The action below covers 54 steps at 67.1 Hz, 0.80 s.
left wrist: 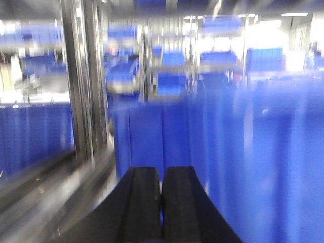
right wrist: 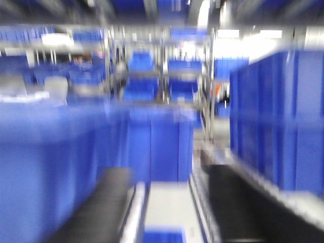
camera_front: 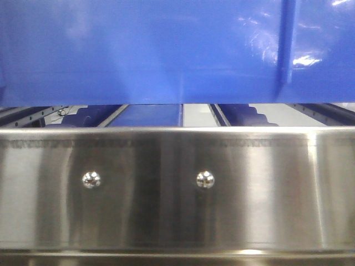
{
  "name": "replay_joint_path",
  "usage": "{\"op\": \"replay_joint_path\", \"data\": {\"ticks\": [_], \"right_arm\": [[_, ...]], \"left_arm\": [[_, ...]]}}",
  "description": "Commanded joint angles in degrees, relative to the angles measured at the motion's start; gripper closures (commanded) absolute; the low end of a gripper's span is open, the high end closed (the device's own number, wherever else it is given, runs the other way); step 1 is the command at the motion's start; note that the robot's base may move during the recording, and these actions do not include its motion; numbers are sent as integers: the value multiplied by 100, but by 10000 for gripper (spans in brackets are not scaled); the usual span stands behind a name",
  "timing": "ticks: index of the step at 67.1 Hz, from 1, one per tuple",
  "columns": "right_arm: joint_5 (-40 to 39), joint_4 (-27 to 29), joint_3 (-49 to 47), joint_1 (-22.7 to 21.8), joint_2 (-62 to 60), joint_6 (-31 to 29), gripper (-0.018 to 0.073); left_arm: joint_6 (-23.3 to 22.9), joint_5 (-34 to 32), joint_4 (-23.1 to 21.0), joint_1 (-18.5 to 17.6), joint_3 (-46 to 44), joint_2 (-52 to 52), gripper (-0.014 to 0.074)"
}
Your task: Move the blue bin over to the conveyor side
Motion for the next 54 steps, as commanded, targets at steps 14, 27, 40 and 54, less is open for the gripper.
{"op": "replay_joint_path", "data": {"ticks": [14,27,40,54], "right_arm": [[369,28,-1733,169,971,9,3],[347,28,-2278,183,1946,9,5],[816,28,-2723,447,2595,9,5],[2063,42,-3637,1173,3488,9,10]], "left_arm": [[8,1412,24,-241,-2051,1094,176],[8,2442,24,-498,-3014,2312,-15],[-20,2501,-97,-862,-3539,2962,-3],[-57,3505,-240,-899,-4539,3912,17]]}}
